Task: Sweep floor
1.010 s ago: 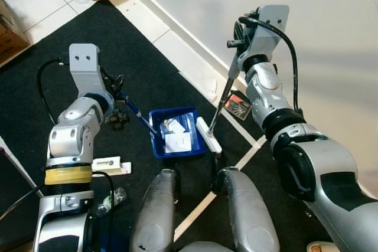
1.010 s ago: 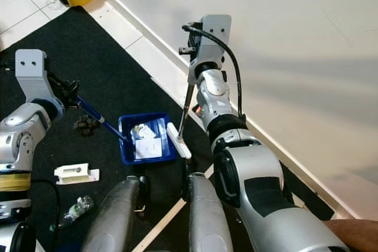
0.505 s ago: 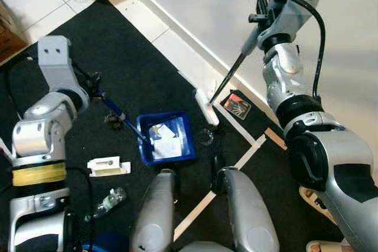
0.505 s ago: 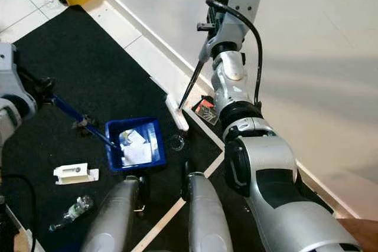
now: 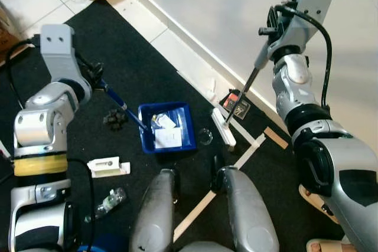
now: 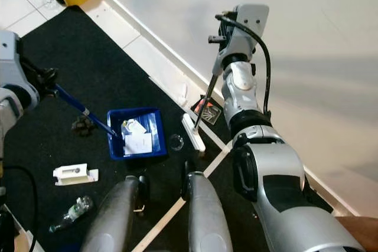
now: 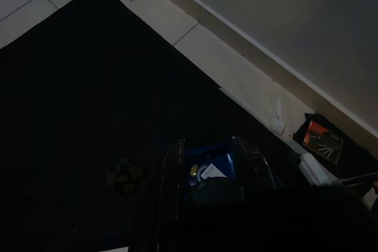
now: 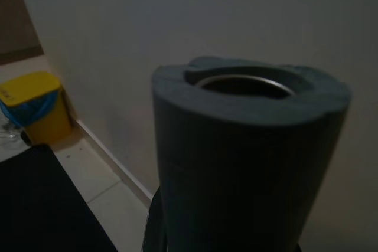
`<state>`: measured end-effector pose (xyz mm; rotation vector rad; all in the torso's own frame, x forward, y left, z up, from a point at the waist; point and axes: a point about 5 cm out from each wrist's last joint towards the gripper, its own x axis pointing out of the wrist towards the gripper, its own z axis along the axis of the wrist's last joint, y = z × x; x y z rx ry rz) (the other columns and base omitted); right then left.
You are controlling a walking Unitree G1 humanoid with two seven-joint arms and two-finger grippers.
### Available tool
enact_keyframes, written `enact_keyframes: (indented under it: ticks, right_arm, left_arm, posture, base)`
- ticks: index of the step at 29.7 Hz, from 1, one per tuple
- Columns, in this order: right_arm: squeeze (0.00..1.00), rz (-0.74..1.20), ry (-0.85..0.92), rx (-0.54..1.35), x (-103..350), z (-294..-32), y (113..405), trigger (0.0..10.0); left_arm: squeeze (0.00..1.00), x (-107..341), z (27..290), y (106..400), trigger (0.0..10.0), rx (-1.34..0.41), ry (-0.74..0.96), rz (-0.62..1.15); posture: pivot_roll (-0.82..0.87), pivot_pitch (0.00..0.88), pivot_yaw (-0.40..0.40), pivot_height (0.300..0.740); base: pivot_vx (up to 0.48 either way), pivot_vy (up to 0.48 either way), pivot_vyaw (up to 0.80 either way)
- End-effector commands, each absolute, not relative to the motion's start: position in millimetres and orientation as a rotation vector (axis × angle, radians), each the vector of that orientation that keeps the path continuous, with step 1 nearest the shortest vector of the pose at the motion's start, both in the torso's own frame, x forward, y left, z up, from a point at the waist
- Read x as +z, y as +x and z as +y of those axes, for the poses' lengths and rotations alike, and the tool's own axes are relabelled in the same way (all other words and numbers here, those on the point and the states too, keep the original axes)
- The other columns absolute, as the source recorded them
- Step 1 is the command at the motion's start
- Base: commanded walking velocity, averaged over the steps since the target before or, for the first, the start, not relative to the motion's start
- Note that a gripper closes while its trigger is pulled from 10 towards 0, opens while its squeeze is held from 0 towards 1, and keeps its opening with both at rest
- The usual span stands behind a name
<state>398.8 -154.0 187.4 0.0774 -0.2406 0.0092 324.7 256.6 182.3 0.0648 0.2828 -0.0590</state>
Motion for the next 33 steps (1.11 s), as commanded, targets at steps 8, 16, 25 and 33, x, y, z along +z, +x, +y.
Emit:
enact_keyframes:
  ticks: [8,16,25,33]
  right_arm:
    - [0.00,-0.248,0.080,-0.073,177,-166,393,10.0]
    - [0.00,-0.163,0.105,-0.121,150,-157,385,10.0]
    - [0.00,-0.069,0.170,-0.086,121,-136,374,10.0]
    - [0.00,0.033,0.572,0.029,116,-77,371,10.0]
  left_arm:
    - [0.00,143,240,335,10.0,-0.084,0.157,0.410]
    - [0.00,128,226,335,10.0,-0.130,0.079,0.436]
    - [0.00,137,218,331,10.0,-0.167,0.036,0.398]
    - [0.00,144,212,332,10.0,-0.197,0.015,0.369]
  posture:
    - [0.11,0.285,-0.018,0.740]
    - [0.13,0.293,-0.012,0.740]
    - [0.17,0.303,-0.016,0.740]
    - [0.17,0.289,-0.019,0.740]
  base:
    - [0.000,0.000,0.00]
    - [0.000,0.000,0.00]
    - [0.000,0.000,0.00]
    - [0.000,0.000,0.00]
